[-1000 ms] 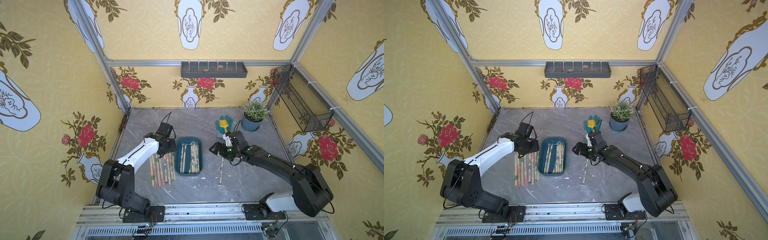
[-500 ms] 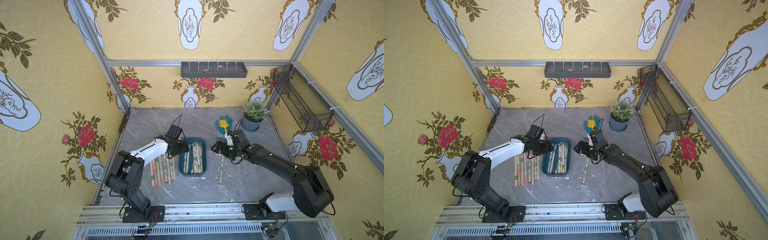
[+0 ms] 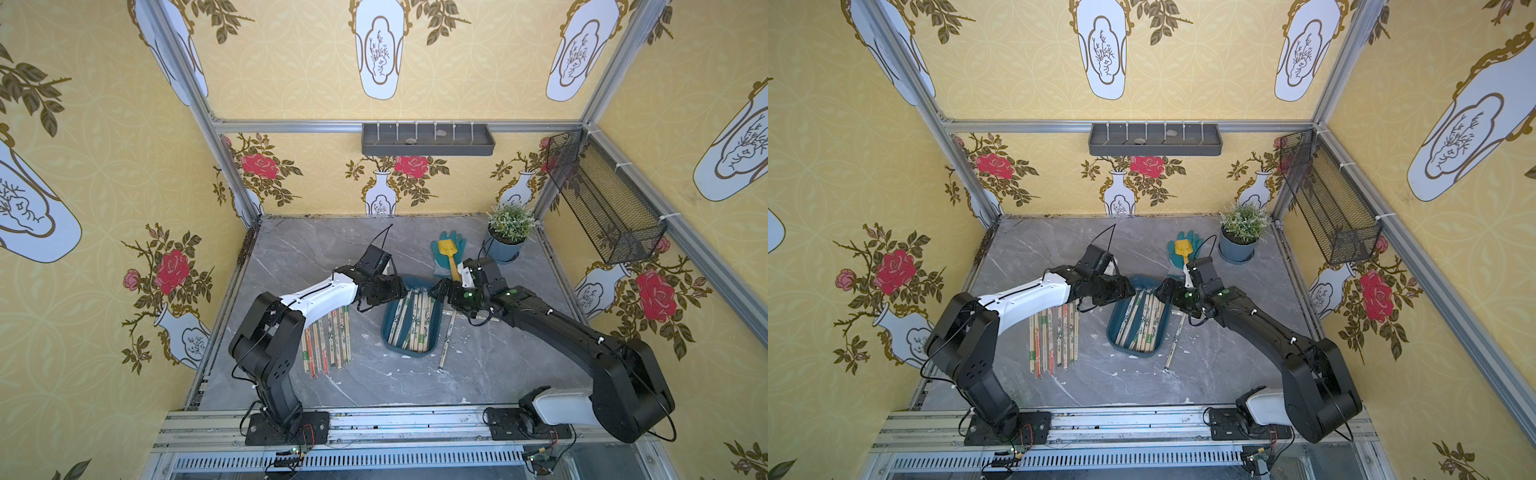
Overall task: Take the paired disposable chopsticks out of the storage box
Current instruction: Move the storage box to the center of the board, then pick up the paired disposable chopsticks from the storage box.
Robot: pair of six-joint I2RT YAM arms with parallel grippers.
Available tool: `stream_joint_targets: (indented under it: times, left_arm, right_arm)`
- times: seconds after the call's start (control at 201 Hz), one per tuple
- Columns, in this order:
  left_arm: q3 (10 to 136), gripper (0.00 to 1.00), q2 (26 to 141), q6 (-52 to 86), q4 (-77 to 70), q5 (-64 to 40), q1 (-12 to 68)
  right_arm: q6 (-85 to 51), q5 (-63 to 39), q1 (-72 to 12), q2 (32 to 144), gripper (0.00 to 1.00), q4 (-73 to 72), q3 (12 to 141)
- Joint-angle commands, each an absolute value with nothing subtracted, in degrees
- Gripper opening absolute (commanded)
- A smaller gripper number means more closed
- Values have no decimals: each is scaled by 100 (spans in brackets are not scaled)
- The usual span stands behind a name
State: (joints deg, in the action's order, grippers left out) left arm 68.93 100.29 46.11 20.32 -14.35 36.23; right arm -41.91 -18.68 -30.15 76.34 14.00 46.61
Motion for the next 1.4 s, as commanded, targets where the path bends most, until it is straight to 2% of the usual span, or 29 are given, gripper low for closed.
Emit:
stream_joint_targets:
  times: [0.0,0.09,0.234,0.373,0.558,0.906,1.399]
  left_arm:
    - [7270,64,10122,4413,2899,-690,3621]
    - [7630,66,10194,4222,3611,-139,3645]
    - [7862,65,10167,4013,3854,183,3856]
    - [8086,61,10323,3955,3850,116,4196]
    - [8421,51,10754,3955,3839,-35,4597]
    - [8592,34,11325,4130,3773,-259,4868]
    - [8468,26,11715,4201,3633,-375,4931]
  right_arm:
    - [-4154,-1770,-2967,7534,97,1504,4621]
    - [-4156,-1753,-2954,7539,98,1545,4610]
    - [-4199,-1807,-2953,7527,97,1508,4506]
    - [-4275,-1821,-2953,7446,98,1485,4370]
    - [-4326,-1820,-2954,7313,98,1509,4183]
    - [-4375,-1853,-2953,7242,97,1482,3980]
    - [-4350,-1873,-2953,7301,98,1439,3990]
